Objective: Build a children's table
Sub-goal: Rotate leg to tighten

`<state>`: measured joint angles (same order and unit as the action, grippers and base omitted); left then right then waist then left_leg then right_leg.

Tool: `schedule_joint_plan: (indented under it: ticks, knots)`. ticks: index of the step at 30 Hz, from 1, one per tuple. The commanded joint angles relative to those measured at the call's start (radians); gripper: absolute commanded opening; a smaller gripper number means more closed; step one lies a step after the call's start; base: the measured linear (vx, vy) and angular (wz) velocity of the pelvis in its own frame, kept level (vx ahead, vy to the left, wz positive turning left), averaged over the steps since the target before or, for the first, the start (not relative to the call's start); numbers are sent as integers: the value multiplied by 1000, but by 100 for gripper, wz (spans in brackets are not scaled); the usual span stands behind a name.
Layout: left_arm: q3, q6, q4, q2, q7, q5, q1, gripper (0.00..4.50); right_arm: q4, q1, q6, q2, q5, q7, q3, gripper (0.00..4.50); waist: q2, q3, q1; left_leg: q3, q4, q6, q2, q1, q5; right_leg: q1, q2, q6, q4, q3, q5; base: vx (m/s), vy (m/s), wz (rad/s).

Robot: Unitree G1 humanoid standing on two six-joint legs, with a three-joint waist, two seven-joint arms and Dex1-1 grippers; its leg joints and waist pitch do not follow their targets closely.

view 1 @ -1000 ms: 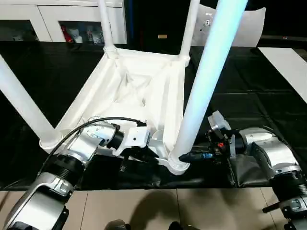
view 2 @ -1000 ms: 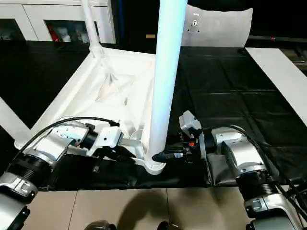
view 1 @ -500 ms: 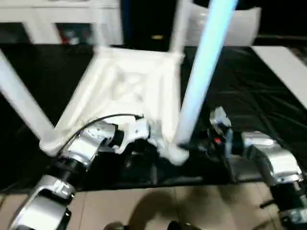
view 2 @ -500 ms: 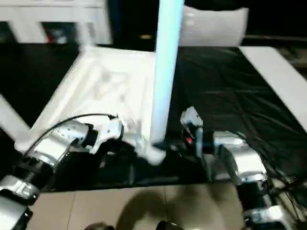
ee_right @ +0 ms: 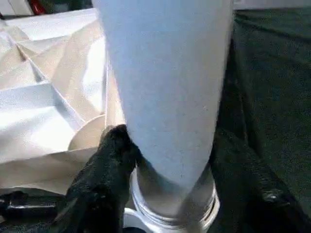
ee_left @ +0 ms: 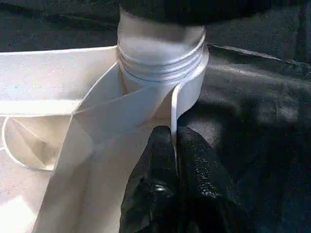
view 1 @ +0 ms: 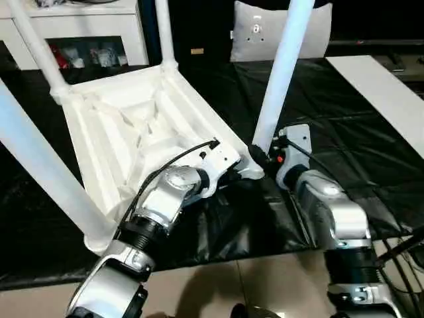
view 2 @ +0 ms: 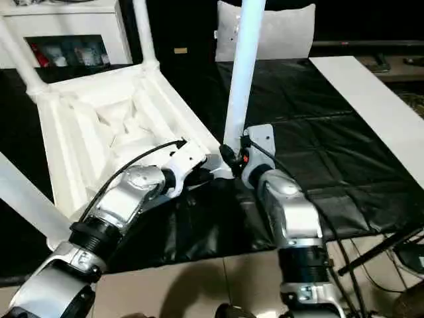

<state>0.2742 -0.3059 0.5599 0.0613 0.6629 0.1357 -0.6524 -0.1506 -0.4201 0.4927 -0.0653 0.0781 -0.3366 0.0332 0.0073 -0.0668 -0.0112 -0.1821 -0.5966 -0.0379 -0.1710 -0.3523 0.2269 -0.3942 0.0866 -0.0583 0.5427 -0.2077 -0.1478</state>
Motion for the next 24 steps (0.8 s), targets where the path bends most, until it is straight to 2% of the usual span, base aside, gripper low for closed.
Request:
schedule_joint_plan:
  ticks: [1, 2, 4, 7, 9, 10, 11, 14, 15, 16, 19, 21, 23, 24]
  knots:
    - [24, 35, -42, -30, 18, -10, -10, 0, 5, 18, -17, 24, 25, -44, -73, 283, -13, 67, -8, 41, 61, 114, -79, -5, 24, 66, 111, -57, -59, 94, -256, 0, 0, 0]
    - [26, 38, -46, -22, 29, -10, -7, 0, 9, 19, -29, 18, 30, -52, -68, 305, -13, 68, -8, 40, 60, 116, -79, -4, 24, 66, 112, -57, -59, 95, -258, 0, 0, 0]
    - [27, 43, -52, -11, 42, -12, -2, 0, 16, 22, -33, 10, 40, -68, -59, 310, -12, 69, -11, 39, 59, 119, -79, -5, 19, 66, 111, -65, -55, 97, -245, 0, 0, 0]
    - [38, 67, -75, 53, 114, -24, 20, 0, 58, 45, -51, -62, 90, -182, -35, 347, -13, 67, -15, 40, 61, 130, -82, -3, 36, 67, 109, -66, -55, 97, -245, 0, 0, 0]
    - [38, 87, -80, 75, 147, -33, 28, 0, 68, 55, -48, -97, 105, -234, -30, 353, -14, 66, -15, 38, 60, 135, -80, -2, 43, 66, 108, -65, -55, 98, -250, 0, 0, 0]
    - [39, 119, -84, 91, 180, -44, 35, 0, 74, 60, -40, -125, 116, -273, -28, 362, -13, 66, -17, 38, 60, 134, -80, -3, 42, 66, 108, -63, -56, 98, -255, 0, 0, 0]
    - [36, 147, -89, 125, 236, -56, 45, 0, 86, 74, -31, -208, 144, -397, -35, 373, -16, 66, -22, 37, 60, 138, -79, 0, 52, 68, 107, -55, -59, 97, -268, 0, 0, 0]
    - [46, 200, -94, 162, 316, -70, 58, 0, 93, 82, -38, -283, 167, -510, -41, 406, -15, 66, -28, 35, 59, 145, -81, -3, 49, 67, 107, -49, -54, 100, -267, 0, 0, 0]
    - [52, 212, -95, 174, 343, -73, 62, 0, 92, 82, -46, -305, 172, -543, -42, 406, -15, 63, -30, 35, 60, 140, -81, 0, 56, 63, 106, -50, -58, 98, -285, 0, 0, 0]
    - [63, 239, -101, 196, 397, -85, 69, 0, 87, 80, -59, -341, 177, -591, -47, 428, -15, 63, -31, 34, 60, 133, -79, 1, 65, 63, 107, -50, -60, 97, -302, 0, 0, 0]
    - [87, 281, -103, 239, 480, -96, 76, 0, 68, 74, -95, -403, 178, -677, -61, 446, -16, 62, -37, 35, 61, 126, -83, 4, 66, 61, 105, -48, -59, 99, -307, 0, 0, 0]
    - [97, 304, -100, 255, 508, -96, 76, 0, 57, 72, -115, -420, 176, -709, -67, 446, -14, 63, -46, 36, 62, 121, -86, 5, 58, 60, 107, -58, -56, 99, -296, 0, 0, 0]
    - [116, 389, -77, 301, 636, -113, 69, 0, 9, 54, -200, -484, 189, -863, -103, 446, -17, 62, -53, 32, 61, 128, -84, 5, 61, 59, 107, -63, -52, 101, -281, 0, 0, 0]
    - [117, 399, -73, 305, 653, -117, 66, 0, 2, 52, -207, -492, 191, -886, -110, 446, -20, 61, -55, 31, 61, 131, -84, 5, 63, 59, 106, -64, -52, 100, -279, 0, 0, 0]
